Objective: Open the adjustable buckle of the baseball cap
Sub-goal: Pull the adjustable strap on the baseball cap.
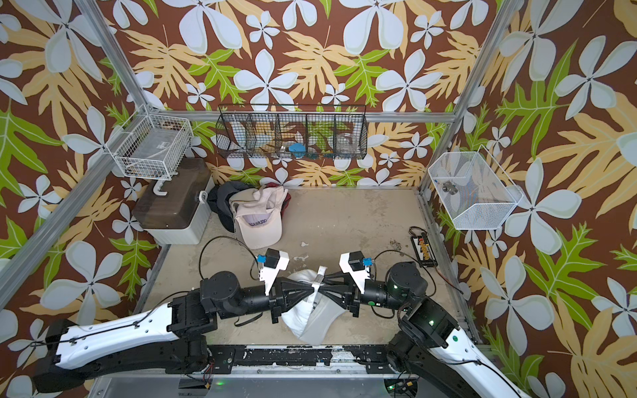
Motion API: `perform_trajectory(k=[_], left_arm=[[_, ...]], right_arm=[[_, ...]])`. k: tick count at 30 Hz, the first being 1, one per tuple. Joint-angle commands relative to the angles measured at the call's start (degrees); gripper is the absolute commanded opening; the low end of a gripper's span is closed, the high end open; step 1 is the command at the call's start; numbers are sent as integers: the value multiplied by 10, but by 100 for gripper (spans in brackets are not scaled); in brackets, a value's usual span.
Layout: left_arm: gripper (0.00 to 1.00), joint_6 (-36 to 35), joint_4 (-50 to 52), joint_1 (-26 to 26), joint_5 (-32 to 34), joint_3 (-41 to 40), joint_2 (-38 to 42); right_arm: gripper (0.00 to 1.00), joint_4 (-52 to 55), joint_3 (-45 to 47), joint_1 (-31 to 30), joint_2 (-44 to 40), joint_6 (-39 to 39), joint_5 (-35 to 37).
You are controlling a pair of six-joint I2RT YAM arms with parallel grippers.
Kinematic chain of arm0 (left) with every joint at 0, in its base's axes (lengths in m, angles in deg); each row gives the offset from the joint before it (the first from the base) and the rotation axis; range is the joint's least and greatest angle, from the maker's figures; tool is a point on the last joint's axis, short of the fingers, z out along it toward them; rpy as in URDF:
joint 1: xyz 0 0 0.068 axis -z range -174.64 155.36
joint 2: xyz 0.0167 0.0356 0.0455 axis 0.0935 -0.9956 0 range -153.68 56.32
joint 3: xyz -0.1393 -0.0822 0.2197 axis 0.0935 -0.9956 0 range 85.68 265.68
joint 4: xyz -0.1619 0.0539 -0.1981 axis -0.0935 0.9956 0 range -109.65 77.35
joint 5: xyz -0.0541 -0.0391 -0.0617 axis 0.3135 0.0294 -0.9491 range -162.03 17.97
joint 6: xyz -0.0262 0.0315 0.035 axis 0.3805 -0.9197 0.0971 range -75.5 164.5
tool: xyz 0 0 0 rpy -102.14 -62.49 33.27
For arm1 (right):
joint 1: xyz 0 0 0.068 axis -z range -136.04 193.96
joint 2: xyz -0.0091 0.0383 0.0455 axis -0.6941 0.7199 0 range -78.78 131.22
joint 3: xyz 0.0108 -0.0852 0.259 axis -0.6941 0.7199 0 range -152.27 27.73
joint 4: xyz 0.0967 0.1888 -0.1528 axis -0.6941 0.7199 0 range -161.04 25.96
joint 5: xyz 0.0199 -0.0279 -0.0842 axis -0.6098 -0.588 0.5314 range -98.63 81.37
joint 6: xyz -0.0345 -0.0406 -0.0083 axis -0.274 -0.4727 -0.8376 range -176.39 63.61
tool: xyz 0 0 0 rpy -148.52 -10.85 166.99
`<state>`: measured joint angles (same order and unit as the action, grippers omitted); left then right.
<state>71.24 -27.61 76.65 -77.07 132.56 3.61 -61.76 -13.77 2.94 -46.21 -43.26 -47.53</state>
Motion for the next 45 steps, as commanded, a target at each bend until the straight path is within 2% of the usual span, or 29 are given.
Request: perform_trajectory(k=[1, 6, 18, 45], left_arm=[[0, -5, -22, 2, -5, 7, 2], [0, -6, -22, 2, -12, 12, -6], [0, -5, -22, 2, -16, 7, -15], [0, 8, -27, 7, -27, -27, 2]], right_arm=[[30, 4, -4, -1, -2, -19, 12], [28, -5, -5, -1, 3, -17, 12], [12, -40, -1, 0, 10, -1, 9], [4, -51, -16, 0, 22, 13, 78]])
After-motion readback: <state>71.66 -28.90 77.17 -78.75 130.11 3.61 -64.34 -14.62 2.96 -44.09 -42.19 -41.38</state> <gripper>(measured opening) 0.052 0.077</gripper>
